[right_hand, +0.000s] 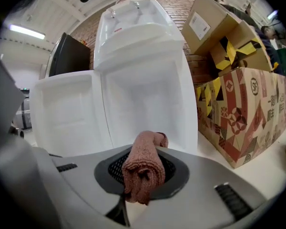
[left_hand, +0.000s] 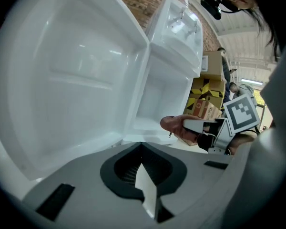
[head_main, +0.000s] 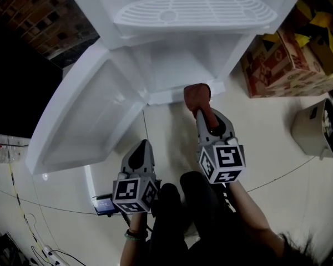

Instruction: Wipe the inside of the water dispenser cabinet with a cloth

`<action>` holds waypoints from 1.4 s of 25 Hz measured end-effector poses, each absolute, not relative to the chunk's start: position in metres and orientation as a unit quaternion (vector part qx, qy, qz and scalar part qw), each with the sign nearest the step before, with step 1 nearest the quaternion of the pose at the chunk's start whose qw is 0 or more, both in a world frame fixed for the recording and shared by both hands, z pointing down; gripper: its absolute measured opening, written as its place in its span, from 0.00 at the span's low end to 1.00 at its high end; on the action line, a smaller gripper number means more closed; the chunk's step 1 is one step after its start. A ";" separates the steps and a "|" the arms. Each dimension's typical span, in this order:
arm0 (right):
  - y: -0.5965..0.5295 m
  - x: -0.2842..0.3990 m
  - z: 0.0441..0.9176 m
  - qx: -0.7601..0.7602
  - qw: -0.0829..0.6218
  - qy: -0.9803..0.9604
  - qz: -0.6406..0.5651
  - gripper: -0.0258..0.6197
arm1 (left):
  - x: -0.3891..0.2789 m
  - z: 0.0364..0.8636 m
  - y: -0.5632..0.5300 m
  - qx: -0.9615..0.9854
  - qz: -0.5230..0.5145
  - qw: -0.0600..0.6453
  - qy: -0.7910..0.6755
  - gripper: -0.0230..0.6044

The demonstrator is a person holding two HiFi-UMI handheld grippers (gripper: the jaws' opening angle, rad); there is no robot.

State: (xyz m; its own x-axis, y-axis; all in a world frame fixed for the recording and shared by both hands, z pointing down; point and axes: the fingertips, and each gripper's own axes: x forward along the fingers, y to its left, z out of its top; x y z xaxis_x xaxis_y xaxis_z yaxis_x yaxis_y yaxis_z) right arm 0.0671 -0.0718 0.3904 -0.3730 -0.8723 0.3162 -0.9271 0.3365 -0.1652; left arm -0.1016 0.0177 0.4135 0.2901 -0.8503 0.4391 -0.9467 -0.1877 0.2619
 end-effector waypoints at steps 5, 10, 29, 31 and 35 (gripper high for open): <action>-0.055 0.070 0.395 0.552 0.091 -0.812 0.166 0.16 | -0.093 0.410 0.023 0.769 0.096 0.242 -0.583 0.01; -0.042 0.077 0.395 0.555 0.092 -0.809 0.170 0.16 | -0.094 0.408 0.023 0.766 0.090 0.232 -0.592 0.01; -0.015 0.072 0.399 0.528 0.117 -0.827 0.153 0.15 | -0.071 0.391 0.017 0.779 0.105 0.186 -0.590 0.01; -0.015 0.071 0.397 0.524 0.116 -0.831 0.149 0.15 | -0.066 0.393 0.017 0.781 0.108 0.186 -0.587 0.01; -0.014 0.066 0.393 0.516 0.114 -0.835 0.150 0.15 | -0.060 0.391 0.017 0.786 0.115 0.184 -0.579 0.01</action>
